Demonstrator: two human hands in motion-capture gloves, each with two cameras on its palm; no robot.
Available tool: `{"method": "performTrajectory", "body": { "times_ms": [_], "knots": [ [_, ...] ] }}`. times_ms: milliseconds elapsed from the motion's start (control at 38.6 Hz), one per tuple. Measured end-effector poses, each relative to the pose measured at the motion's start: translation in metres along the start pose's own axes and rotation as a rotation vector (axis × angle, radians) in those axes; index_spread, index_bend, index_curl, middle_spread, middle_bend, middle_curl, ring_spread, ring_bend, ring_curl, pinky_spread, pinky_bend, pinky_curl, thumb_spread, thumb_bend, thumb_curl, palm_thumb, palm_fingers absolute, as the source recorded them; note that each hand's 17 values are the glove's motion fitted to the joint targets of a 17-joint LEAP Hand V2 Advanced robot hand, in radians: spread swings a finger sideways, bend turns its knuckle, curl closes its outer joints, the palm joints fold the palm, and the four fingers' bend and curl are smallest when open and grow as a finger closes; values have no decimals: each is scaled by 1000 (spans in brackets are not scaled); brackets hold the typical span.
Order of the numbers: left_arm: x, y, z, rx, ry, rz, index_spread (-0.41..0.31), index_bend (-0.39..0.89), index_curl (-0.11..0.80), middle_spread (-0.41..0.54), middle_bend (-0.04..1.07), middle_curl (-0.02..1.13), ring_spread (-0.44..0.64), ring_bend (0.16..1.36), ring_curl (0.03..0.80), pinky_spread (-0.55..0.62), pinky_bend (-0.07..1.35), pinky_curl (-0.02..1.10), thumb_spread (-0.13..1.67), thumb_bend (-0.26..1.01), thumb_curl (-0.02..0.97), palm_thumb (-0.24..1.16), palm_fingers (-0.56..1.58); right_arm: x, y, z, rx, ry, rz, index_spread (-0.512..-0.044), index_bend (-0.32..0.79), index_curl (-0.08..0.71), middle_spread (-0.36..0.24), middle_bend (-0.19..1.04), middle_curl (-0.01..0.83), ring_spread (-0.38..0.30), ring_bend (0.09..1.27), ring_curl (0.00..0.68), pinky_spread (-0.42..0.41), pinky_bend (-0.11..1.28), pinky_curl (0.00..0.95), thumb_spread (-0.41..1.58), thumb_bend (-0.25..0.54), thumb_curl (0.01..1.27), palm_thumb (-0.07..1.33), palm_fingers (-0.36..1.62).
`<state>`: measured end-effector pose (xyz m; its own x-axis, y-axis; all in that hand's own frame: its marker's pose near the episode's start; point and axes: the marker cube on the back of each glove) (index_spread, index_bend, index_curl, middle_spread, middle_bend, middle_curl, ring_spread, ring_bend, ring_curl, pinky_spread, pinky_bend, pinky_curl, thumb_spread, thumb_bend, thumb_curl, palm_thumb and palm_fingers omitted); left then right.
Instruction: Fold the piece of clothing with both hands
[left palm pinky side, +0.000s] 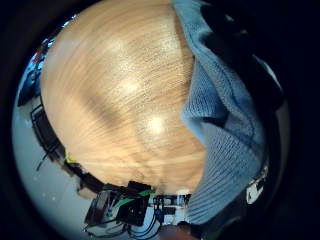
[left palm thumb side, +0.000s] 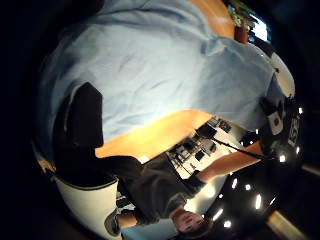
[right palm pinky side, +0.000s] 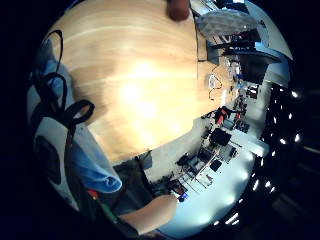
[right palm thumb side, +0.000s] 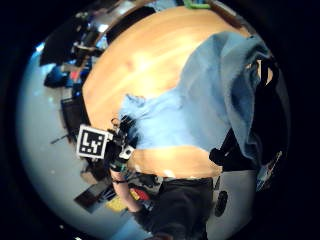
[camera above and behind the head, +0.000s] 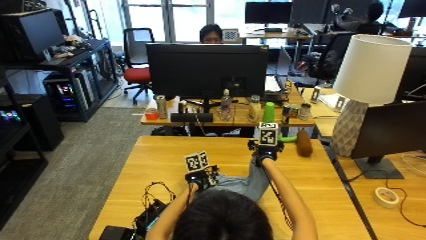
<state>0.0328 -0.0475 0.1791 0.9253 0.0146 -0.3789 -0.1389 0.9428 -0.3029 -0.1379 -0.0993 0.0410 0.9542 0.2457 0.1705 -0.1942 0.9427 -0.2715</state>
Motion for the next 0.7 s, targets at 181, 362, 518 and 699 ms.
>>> {"method": "performTrajectory", "body": {
  "times_ms": [181, 362, 518, 699],
  "knots": [
    [-7, 19, -36, 176, 139, 0, -102, 216, 357, 77, 153, 224, 137, 735, 307, 224, 639, 331, 1398, 36, 280, 497, 332, -54, 9, -14, 22, -7, -71, -246, 163, 423, -172, 368, 519, -259, 597, 460, -358, 571, 408, 260, -34, 709, 1024, 1295],
    [-29, 51, -100, 519, 6, -119, -92, 228, 388, 69, 150, 238, 87, 690, 308, 182, 589, 328, 1487, 27, 264, 460, 406, -137, 16, 2, -18, -96, -192, -247, 161, 428, -181, 347, 516, -259, 639, 470, -361, 565, 407, 255, -34, 715, 1021, 1308],
    [-40, 67, -127, 549, -10, -158, -84, 211, 402, 74, 142, 241, 82, 660, 308, 170, 566, 331, 1545, 19, 248, 423, 427, -193, 18, 41, -109, -147, -223, -243, 159, 431, -185, 347, 518, -257, 666, 475, -354, 557, 406, 257, -33, 720, 1022, 1304],
    [-47, 87, -129, 532, -44, -182, -73, 183, 410, 76, 134, 240, 85, 637, 309, 165, 553, 336, 1575, 15, 239, 399, 441, -238, 8, 98, -130, -265, -259, -235, 118, 414, -191, 370, 526, -263, 651, 468, -344, 577, 407, 270, -32, 725, 1024, 1251]
  ]
}}
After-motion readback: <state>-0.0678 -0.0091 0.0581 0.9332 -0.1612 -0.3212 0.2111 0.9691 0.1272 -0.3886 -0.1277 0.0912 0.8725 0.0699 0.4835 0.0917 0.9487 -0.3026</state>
